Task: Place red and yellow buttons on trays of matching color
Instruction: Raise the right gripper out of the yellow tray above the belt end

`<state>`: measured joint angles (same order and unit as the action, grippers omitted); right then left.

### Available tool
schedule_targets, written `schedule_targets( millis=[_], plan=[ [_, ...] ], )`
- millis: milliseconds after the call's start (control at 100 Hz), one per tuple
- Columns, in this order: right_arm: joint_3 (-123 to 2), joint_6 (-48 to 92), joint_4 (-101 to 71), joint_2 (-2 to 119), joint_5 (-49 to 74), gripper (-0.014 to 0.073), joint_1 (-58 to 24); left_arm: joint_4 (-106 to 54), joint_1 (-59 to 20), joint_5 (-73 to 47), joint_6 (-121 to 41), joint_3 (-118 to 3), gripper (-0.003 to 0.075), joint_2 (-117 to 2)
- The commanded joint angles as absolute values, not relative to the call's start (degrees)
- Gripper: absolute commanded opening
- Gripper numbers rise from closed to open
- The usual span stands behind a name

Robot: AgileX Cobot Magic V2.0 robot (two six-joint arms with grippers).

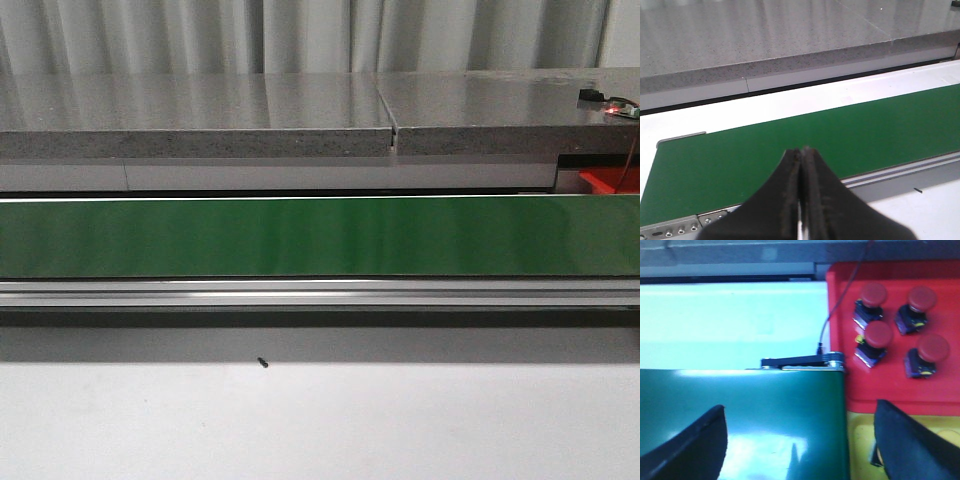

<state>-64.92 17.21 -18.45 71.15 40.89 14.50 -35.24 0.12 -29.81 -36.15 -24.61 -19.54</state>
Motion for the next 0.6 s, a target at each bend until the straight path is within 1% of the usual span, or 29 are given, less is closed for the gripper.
schedule_targets(
  millis=[0,170,240,290,300,310,360,550,590],
  plan=[
    [-64.11,17.81,-18.35,66.36,37.07,0.0591,10.84,-36.57,-0.25,-26.11,-36.0,-26.03,-0.002,-20.02],
    [-57.15,17.81,-15.74,58.91,36.53,0.0588,5.84,-36.57,-0.25,-26.11,-36.0,-26.03,-0.002,-20.02],
    [-53.64,17.85,-15.38,55.32,36.32,0.0542,5.16,-36.57,-0.25,-26.11,-36.0,-26.03,-0.002,-20.02],
    [-51.3,18.14,-15.25,52.68,36.18,0.0483,5.09,-36.57,-0.25,-26.11,-36.0,-26.03,-0.002,-20.02],
    [-50.63,18.13,-15.25,51.92,36.11,0.0453,5.09,-36.57,-0.25,-26.11,-36.0,-26.03,-0.002,-20.02],
    [-50.29,18.13,-15.25,51.54,36.08,0.0453,5.09,-36.57,-0.25,-26.11,-36.0,-26.03,-0.002,-20.02],
    [-48.05,18.13,-15.25,48.85,35.78,0.0378,5.04,-36.57,-0.25,-26.11,-36.0,-26.03,-0.002,-20.02],
    [-42.01,18.13,-15.35,38.86,32.74,0.0056,3.19,-36.57,-0.25,-26.11,-36.0,-26.03,-0.002,-20.02],
    [-41.45,18.13,-15.35,37.3,32.67,0.0,3.18,-36.57,-0.25,-26.11,-36.0,-26.03,-0.002,-20.02]
  ],
)
